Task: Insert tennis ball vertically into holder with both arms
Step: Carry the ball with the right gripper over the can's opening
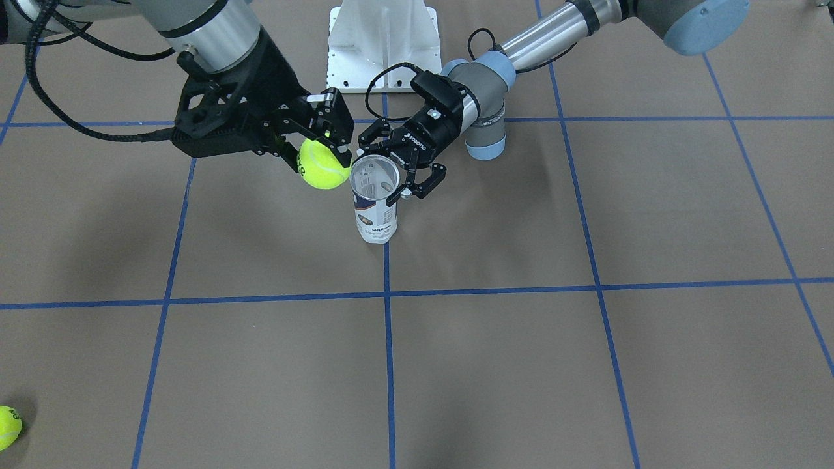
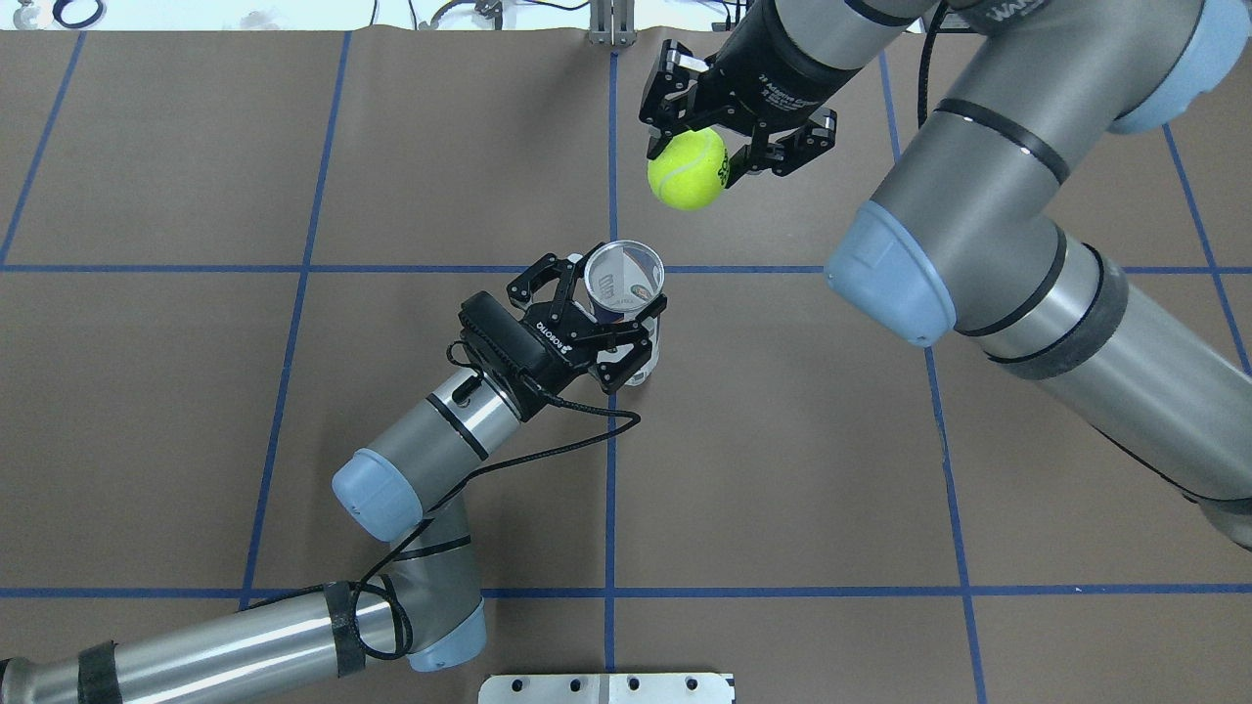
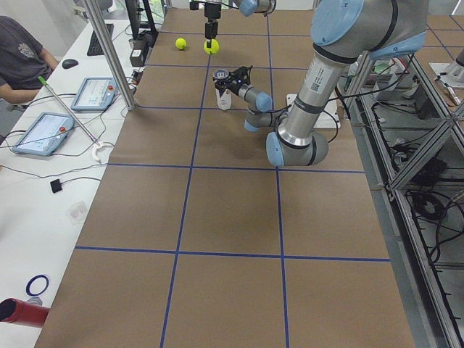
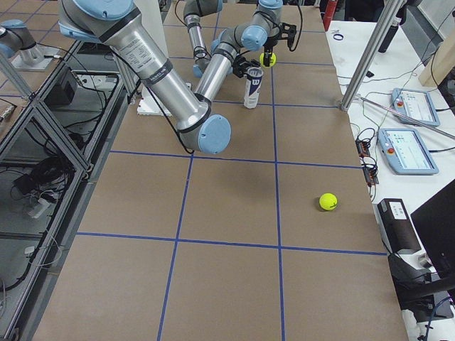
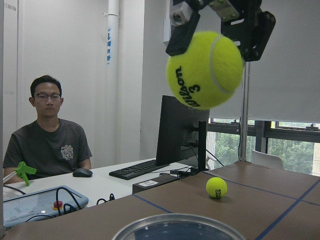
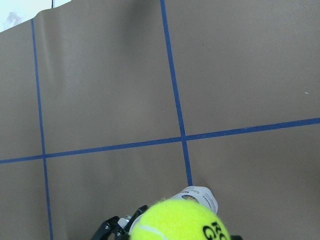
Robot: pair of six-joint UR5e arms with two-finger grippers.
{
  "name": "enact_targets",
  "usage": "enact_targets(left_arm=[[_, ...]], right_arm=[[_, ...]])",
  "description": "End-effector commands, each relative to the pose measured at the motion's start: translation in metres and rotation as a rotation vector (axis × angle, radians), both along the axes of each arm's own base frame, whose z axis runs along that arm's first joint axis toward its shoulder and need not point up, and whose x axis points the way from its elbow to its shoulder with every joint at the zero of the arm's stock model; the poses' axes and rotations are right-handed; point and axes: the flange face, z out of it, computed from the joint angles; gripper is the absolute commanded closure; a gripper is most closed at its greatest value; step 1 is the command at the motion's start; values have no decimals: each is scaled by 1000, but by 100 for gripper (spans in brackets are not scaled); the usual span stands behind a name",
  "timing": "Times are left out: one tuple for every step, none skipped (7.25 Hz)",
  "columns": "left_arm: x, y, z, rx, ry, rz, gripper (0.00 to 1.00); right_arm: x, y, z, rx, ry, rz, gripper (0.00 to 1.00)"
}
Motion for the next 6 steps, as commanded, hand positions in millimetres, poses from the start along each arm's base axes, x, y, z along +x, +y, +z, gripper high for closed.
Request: enact_targets(left_arm=[[2,0,3,-2,-7,0,16],[2,0,3,-2,-7,0,16],[2,0,3,-1,-8,-1,16],[2,0,3,-1,-8,-1,16],[2,0,3,-1,-8,-1,16],[2,-1,3,-2,-9,-1,16]], right_arm=[[-45,25,1,-1,31,-1,100],[-50,30,0,-18,27,0,100],[-61,36,3,-13,39,0,100],[-68,41,4,-6,47,0,100],[-70,43,5,-7,48,-4,100],[-72,44,8,-5,53,-1,100]])
